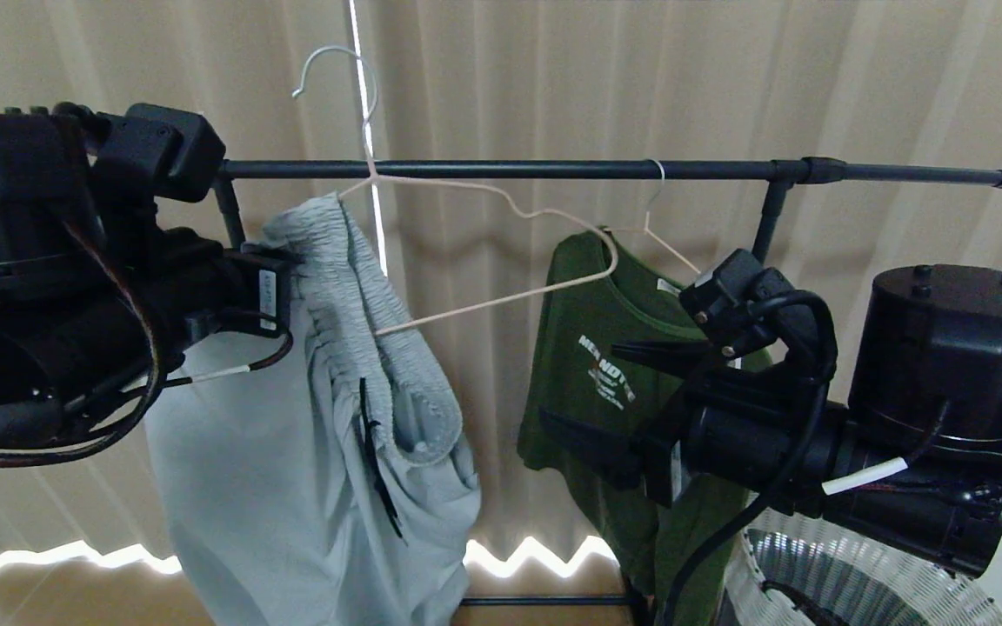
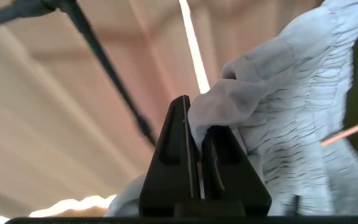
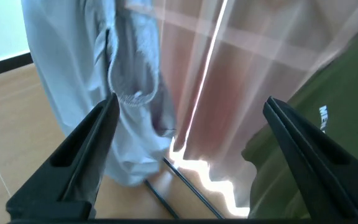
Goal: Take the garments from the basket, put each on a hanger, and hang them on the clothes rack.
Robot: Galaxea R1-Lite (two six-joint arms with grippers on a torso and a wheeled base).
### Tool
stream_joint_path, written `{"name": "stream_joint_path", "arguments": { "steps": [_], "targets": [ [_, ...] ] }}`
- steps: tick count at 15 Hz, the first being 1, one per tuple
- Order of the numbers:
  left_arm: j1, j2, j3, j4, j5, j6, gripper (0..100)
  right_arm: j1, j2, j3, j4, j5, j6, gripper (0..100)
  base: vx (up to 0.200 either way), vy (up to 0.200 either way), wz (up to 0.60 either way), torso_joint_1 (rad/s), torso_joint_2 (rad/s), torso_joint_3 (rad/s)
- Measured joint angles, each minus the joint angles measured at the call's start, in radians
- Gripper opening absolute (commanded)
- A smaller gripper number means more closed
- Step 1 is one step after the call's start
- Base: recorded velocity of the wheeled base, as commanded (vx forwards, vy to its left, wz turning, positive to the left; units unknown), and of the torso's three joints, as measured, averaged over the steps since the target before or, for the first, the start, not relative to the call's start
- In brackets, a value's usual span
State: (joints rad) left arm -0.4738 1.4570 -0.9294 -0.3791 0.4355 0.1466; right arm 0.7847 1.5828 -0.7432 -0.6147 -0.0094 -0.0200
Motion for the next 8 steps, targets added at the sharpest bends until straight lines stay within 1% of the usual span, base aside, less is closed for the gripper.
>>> {"name": "stream_joint_path", "arguments": {
  "steps": [1,3,5,8],
  "targets": [
    [-0.027,0.002,-0.02,0.001,-0.002,-0.042,0,0.001,0.005,0.001,-0.001,0.0,0.0,100,0.0,0.0,0.0,0.0,0.0,0.0],
    [-0.079,0.002,-0.058,0.0,-0.005,-0.08,0,0.002,0.015,0.001,-0.001,0.0,0.0,100,0.0,0.0,0.0,0.0,0.0,0.0],
    [-0.113,0.002,-0.088,-0.003,-0.008,-0.091,0,0.002,0.026,0.0,-0.004,0.0,0.001,100,0.0,0.0,0.0,0.0,0.0,0.0],
    [-0.155,0.003,-0.113,-0.073,-0.008,-0.087,0,0.002,0.063,-0.008,-0.053,-0.001,0.001,100,0.0,0.0,0.0,0.0,0.0,0.0]
  ]
}}
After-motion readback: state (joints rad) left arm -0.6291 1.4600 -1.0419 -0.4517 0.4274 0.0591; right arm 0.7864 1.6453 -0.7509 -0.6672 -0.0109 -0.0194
